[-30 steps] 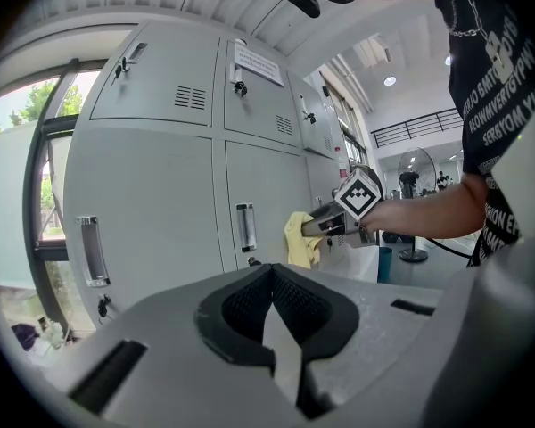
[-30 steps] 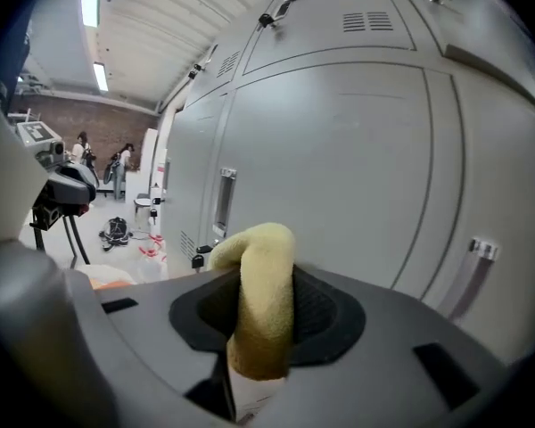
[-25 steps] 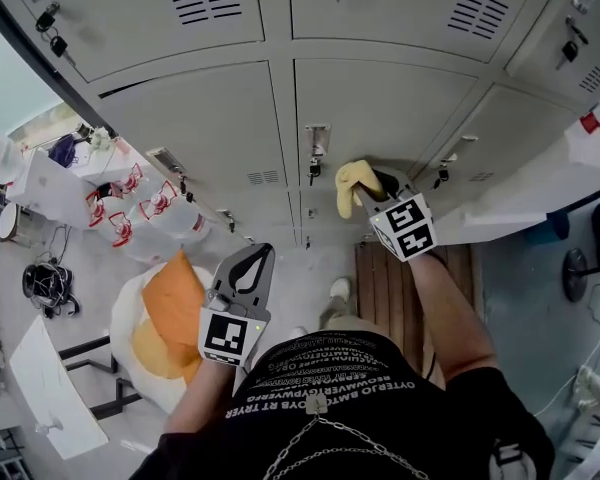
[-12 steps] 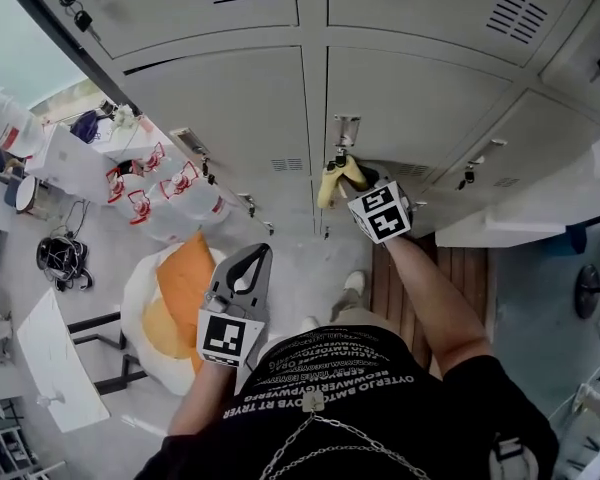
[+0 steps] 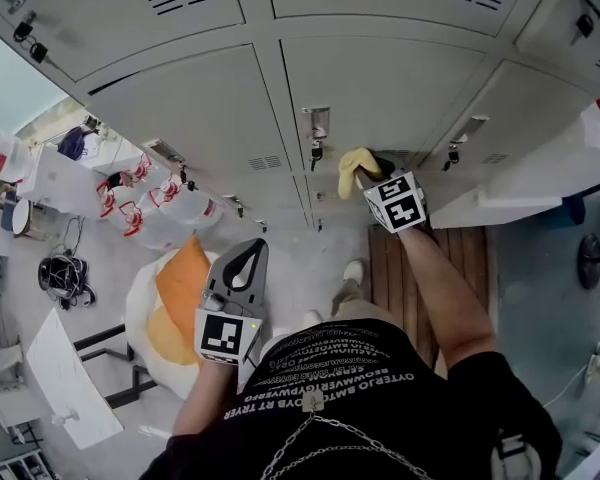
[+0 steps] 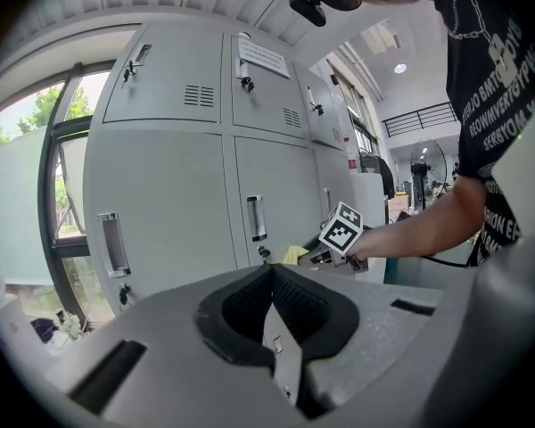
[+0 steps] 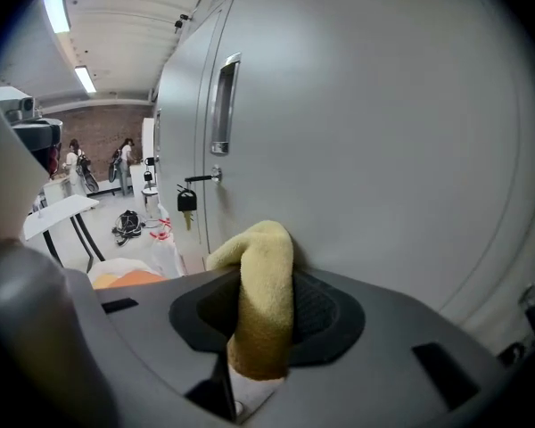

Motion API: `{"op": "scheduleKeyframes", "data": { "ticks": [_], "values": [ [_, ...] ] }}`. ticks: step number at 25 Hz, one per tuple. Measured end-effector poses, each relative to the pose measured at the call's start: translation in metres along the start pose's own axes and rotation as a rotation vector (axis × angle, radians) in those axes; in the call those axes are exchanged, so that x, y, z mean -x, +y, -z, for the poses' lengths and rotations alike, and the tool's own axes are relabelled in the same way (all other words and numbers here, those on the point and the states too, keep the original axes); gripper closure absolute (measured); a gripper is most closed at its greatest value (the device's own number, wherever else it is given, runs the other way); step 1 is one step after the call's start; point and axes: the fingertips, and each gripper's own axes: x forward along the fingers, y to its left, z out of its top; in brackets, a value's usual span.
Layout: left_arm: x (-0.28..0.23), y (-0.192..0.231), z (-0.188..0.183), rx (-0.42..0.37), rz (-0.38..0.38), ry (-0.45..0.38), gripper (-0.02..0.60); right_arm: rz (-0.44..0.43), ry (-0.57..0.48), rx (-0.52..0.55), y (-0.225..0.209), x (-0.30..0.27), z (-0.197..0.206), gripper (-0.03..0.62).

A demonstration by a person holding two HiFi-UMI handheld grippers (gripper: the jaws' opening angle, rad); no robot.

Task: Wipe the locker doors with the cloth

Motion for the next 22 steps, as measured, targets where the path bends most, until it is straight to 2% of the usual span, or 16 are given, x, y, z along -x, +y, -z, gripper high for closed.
{"op": "scheduleKeyframes", "data": {
  "ticks": [13, 17, 22],
  "values": [
    [-0.018, -0.018, -0.017, -0.035, 0.065, -0.038, 0.575, 0.154, 0.027, -0.121, -0.073, 0.04, 0.041, 0.479],
    [-0.012, -0.013, -0.026, -0.045, 0.038, -0.079, 0.575, 0.179, 0.027, -0.133, -0.079, 0.054, 0.044, 0.479],
    [0.005, -0.008, -0.032, -0.041, -0.013, -0.123, 0.575, 0.174, -0.021, -0.136, -0.061, 0.091, 0.042, 0.479]
  ]
}}
